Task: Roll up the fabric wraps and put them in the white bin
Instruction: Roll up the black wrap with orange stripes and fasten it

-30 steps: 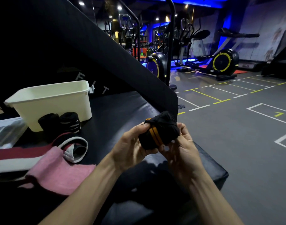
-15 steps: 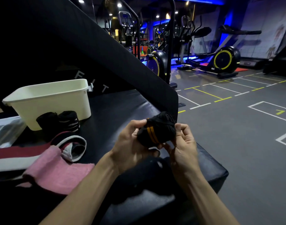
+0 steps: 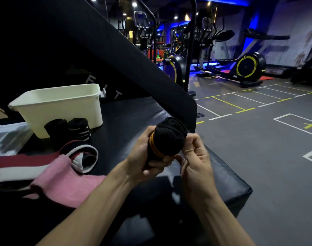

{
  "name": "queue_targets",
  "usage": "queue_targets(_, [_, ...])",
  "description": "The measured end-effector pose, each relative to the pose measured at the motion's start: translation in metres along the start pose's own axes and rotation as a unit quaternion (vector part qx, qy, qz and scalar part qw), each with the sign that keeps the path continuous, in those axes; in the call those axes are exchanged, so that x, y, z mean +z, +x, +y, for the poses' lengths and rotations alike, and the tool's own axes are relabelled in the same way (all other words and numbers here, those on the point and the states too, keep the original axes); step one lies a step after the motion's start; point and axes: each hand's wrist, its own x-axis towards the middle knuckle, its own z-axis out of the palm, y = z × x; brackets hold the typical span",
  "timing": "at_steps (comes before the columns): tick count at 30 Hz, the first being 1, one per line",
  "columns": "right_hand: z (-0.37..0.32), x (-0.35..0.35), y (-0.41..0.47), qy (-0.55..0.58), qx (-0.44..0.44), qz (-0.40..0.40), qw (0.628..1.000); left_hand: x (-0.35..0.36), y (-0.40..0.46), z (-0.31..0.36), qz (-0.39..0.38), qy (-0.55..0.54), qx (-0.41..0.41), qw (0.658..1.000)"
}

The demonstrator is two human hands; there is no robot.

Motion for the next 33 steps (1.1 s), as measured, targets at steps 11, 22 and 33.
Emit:
queue_targets(11, [-0.020, -0.005, 0.009, 0.081, 0.064, -0.042, 0.994, -0.021, -0.005, 0.007, -0.092, 0.105, -0.108, 0.984])
queue_targets(22, [-0.040, -0.015, 0.003, 0.079, 0.144, -0.112, 0.980, -0.012, -0.011, 0.010, -0.044, 0.193, -0.128, 0.972])
queue_targets(33, [-0.031, -0.004, 0.007, 0.023, 0.241, -0.053, 0.969, -0.007, -0.011, 0.008, -0.006, 0.187, 0.009, 0.982])
